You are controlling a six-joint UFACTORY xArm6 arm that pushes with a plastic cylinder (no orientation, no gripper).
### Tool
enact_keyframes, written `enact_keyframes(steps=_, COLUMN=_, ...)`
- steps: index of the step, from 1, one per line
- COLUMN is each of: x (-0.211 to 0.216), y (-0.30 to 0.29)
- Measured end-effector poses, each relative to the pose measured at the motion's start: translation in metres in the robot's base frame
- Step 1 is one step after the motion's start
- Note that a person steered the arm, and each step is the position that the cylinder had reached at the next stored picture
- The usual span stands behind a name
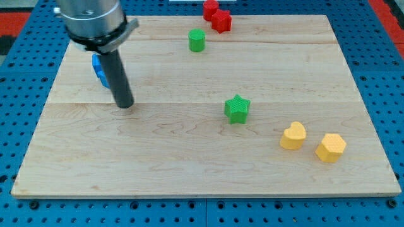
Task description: Move the green circle to the center of the board
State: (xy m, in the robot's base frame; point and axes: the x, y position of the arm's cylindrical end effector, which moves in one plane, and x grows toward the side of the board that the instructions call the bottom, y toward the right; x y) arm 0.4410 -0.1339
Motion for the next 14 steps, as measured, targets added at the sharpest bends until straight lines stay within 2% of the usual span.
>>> enact_keyframes(steps=1, x=-0.038, y=0.0)
enact_keyframes(steps=3, x=-0.047, y=-0.031)
enact_keyframes(steps=4, x=-0.077, y=0.028)
enact_keyframes(steps=5, x=-0.155, y=0.031)
enact_keyframes(steps=6, x=-0.214, y=0.039)
enact_keyframes(steps=7, x=-0.221, y=0.073)
enact_keyframes(steps=8, x=-0.213, y=0.133)
enact_keyframes(steps=11, x=-0.159, y=0.097)
enact_keyframes(steps=12, x=-0.159, y=0.053)
enact_keyframes(steps=13, x=-0.14, y=0.046)
enact_keyframes(steps=14, x=-0.134, y=0.087)
